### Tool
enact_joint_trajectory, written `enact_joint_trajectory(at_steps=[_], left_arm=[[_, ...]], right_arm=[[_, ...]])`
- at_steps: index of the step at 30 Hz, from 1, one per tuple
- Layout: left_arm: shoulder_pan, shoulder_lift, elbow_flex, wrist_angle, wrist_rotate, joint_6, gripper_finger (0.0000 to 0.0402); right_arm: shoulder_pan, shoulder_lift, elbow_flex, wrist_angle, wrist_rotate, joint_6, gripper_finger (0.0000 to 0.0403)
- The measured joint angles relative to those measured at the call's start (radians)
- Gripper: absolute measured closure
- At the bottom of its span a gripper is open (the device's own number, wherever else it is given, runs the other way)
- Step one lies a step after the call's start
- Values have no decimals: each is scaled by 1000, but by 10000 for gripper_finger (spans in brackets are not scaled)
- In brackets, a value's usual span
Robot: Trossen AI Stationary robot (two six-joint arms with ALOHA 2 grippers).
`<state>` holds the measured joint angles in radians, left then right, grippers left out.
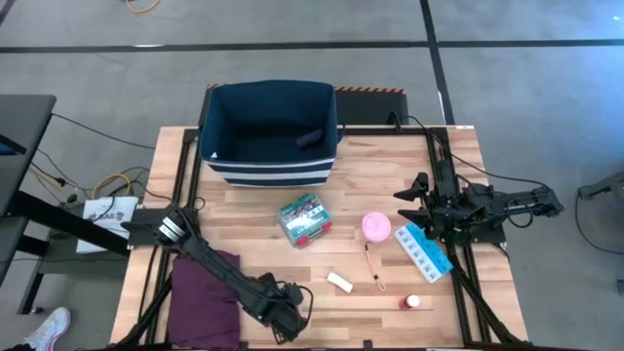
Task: Pick & place medical supplies in basket/bin
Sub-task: Put the pink bandage into the blue bin
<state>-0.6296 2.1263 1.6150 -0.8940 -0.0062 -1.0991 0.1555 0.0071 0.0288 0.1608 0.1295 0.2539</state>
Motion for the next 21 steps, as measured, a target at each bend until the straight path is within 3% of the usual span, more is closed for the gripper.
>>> enact_joint_trajectory(at_steps=[10,21], left_arm=[[0,11,-1,59,-57,35,168],[5,71,5,74,2,85,239]], right_arm=[[0,0,0,2,0,0,143],[0,-2,0,5,0,0,143]])
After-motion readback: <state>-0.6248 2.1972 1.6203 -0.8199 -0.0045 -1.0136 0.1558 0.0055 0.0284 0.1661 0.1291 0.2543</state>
